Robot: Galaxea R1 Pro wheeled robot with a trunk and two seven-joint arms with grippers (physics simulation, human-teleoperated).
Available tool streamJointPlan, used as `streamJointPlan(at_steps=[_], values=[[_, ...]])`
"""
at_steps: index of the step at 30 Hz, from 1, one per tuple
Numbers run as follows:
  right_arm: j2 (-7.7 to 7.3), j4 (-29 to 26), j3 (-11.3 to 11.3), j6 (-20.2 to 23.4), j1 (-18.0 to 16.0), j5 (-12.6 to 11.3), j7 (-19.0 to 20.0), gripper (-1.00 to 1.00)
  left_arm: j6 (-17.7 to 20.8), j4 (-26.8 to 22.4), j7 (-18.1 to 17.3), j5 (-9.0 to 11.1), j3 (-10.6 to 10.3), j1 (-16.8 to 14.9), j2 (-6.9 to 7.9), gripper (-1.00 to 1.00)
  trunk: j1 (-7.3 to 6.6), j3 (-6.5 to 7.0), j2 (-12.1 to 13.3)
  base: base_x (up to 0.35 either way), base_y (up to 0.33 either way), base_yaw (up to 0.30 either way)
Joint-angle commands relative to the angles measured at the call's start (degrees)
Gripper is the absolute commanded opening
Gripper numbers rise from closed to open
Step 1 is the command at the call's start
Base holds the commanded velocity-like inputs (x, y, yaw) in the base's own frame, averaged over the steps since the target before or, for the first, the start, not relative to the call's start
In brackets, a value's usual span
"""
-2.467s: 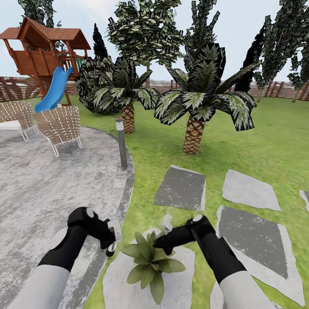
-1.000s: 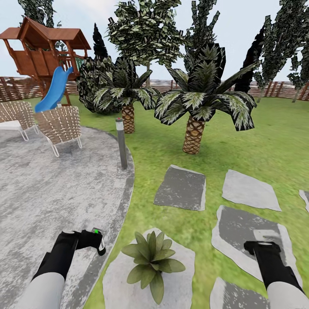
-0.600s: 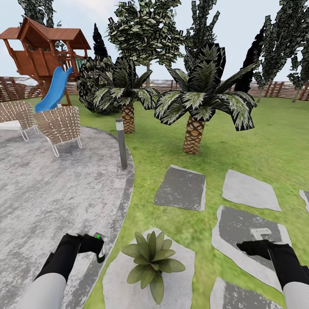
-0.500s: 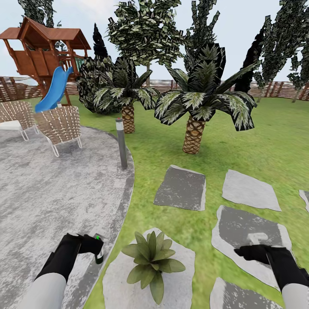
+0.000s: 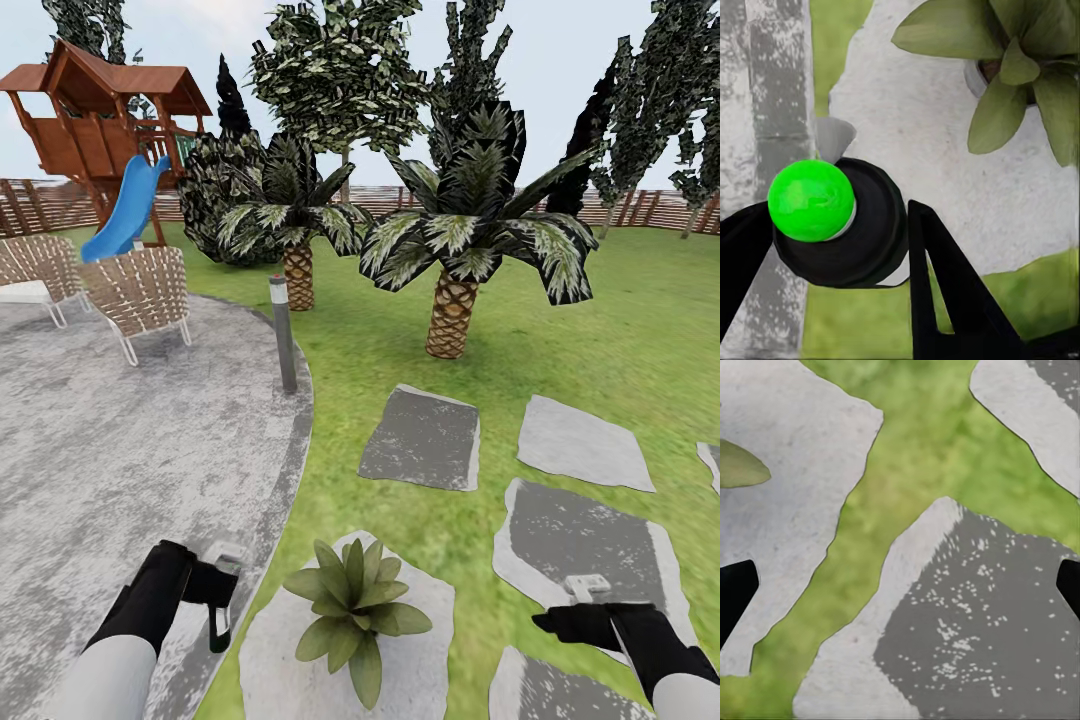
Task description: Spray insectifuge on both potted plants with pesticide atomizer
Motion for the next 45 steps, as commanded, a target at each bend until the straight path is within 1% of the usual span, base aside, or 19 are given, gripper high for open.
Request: streamJointPlan(at_steps=[1,3,5,7,8,10,12,14,15,22,30,38,45], values=[[0.07,0.85,-0.76,0.13,-0.06,0.48,0.47,1.0,1.17,-0.11,-1.06,-0.49,-0.75,-0.13,-0.07,-1.0,-0.01,-0.06,-0.03,0.0,0.0,0.0],[0.08,3.29,-2.1,0.1,-0.06,0.48,0.47,1.0,2.27,-0.13,-3.43,-0.48,-3.91,-0.29,-0.05,-1.0,-0.01,-0.06,-0.03,0.0,0.0,0.0],[0.06,5.44,-5.02,0.09,-0.08,0.48,0.46,1.0,2.75,-0.13,-8.5,-0.52,-7.98,-0.4,0.0,-1.0,-0.01,-0.06,-0.03,0.0,0.0,0.0],[0.05,6.56,-8.18,0.09,-0.07,0.5,0.38,1.0,3.05,-0.14,-13.82,-0.55,-11.19,-0.51,0.02,-1.0,-0.01,-0.06,-0.03,0.0,0.0,0.0],[0.05,6.73,-8.84,0.09,-0.06,0.52,0.35,1.0,3.29,-0.14,-15.12,-0.57,-11.88,-0.53,0.02,-1.0,-0.01,-0.06,-0.03,0.0,0.0,0.0],[0.05,6.9,-9.54,0.09,-0.06,0.55,0.31,1.0,4.93,-0.14,-16.51,-0.64,-12.62,-0.55,0.05,-1.0,-0.01,-0.06,-0.03,0.0,0.0,0.0],[0.05,6.99,-9.86,0.09,-0.06,0.56,0.41,1.0,7.89,-0.14,-17.16,-0.71,-13.22,-0.56,0.32,-1.0,-0.01,-0.06,-0.03,0.0,0.0,0.0],[0.05,7.01,-10.0,0.09,-0.06,0.53,0.42,1.0,9.07,-0.14,-17.39,-0.73,-13.8,-0.57,0.74,-1.0,-0.01,-0.06,-0.03,0.0,0.0,0.0],[0.05,7.05,-10.05,0.09,-0.06,0.51,0.38,1.0,9.47,-0.14,-17.48,-0.73,-14.48,-0.6,0.91,-1.0,-0.01,-0.07,-0.03,0.0,0.0,0.0],[-0.02,7.03,-10.18,0.09,-0.06,0.48,0.29,1.0,9.96,-0.16,-17.62,-0.67,-18.23,-0.65,0.79,-1.0,-0.01,-0.59,-0.03,0.0,0.0,0.0],[-0.01,7.03,-10.2,0.09,-0.06,0.48,0.26,1.0,9.97,-0.14,-17.65,-0.65,-21.03,-0.66,0.82,-1.0,-0.01,-1.32,-0.03,0.0,0.0,0.0],[-0.04,7.08,-10.2,0.09,-0.06,0.48,0.23,1.0,10.08,-0.28,-17.65,-0.69,-21.91,-0.66,0.67,-1.0,-0.01,-2.06,-0.03,0.012,0.0,0.0],[-0.04,7.16,-10.4,0.16,-0.06,0.48,0.2,1.0,10.22,-0.25,-17.65,-0.65,-22.1,-0.66,0.59,-1.0,-0.01,-2.69,-0.03,0.26,0.0,0.0]])
